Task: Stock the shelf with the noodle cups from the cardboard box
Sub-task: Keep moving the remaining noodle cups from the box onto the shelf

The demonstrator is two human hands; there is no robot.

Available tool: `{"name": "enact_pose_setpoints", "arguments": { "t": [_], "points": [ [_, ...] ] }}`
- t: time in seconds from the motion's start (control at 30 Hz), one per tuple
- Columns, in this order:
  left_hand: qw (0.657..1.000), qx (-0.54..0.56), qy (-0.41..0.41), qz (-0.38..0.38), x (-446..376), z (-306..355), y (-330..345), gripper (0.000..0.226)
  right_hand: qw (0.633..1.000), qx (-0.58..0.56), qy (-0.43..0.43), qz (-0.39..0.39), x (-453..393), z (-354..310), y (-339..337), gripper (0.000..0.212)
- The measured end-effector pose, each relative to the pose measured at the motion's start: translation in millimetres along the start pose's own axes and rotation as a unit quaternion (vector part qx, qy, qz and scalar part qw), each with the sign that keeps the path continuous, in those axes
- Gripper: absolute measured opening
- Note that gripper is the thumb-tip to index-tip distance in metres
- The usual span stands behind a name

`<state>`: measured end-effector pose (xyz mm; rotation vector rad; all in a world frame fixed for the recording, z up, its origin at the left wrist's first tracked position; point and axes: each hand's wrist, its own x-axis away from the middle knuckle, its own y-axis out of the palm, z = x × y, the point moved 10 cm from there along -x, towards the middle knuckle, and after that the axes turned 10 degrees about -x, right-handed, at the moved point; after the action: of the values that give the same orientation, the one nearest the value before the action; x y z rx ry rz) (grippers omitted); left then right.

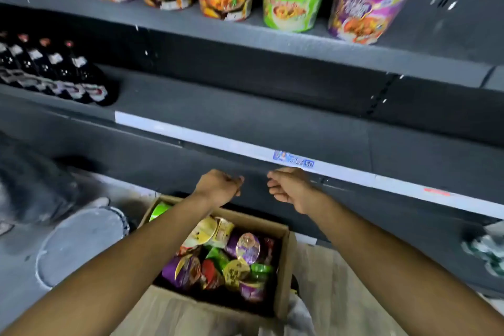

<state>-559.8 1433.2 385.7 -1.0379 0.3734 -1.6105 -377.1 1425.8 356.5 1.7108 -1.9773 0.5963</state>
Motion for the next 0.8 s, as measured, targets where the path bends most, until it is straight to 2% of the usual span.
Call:
{"name": "enact_pose_setpoints", "arguments": {
  "t": [0.13, 0.23, 0.4, 0.63, 0.73, 0.8],
  "points": [
    [0.994, -0.047, -0.038, -0.091, -19, -70, 64, 0.034, 0.994, 0.044, 0.096, -0.025, -35, 102, 9, 0.007],
    [0.987, -0.068, -0.083, -0.117, -31, -122, 110, 0.032, 0.986, 0.058, 0.153, -0.018, -63, 174, 7, 0.01],
    [0.973, -0.097, -0.106, -0.179, -50, -197, 193, 0.023, 0.973, 0.092, 0.211, 0.001, -99, 274, -6, 0.018],
    [0.969, -0.051, -0.168, -0.174, -87, -263, 266, 0.018, 0.965, 0.096, 0.241, 0.024, -157, 359, -22, 0.023],
    [0.968, -0.029, -0.186, -0.164, -108, -281, 293, 0.024, 0.964, 0.115, 0.238, 0.037, -183, 382, -25, 0.003],
    [0.967, -0.021, -0.196, -0.159, -122, -291, 312, 0.03, 0.965, 0.12, 0.232, 0.039, -201, 395, -24, 0.011]
  ]
}}
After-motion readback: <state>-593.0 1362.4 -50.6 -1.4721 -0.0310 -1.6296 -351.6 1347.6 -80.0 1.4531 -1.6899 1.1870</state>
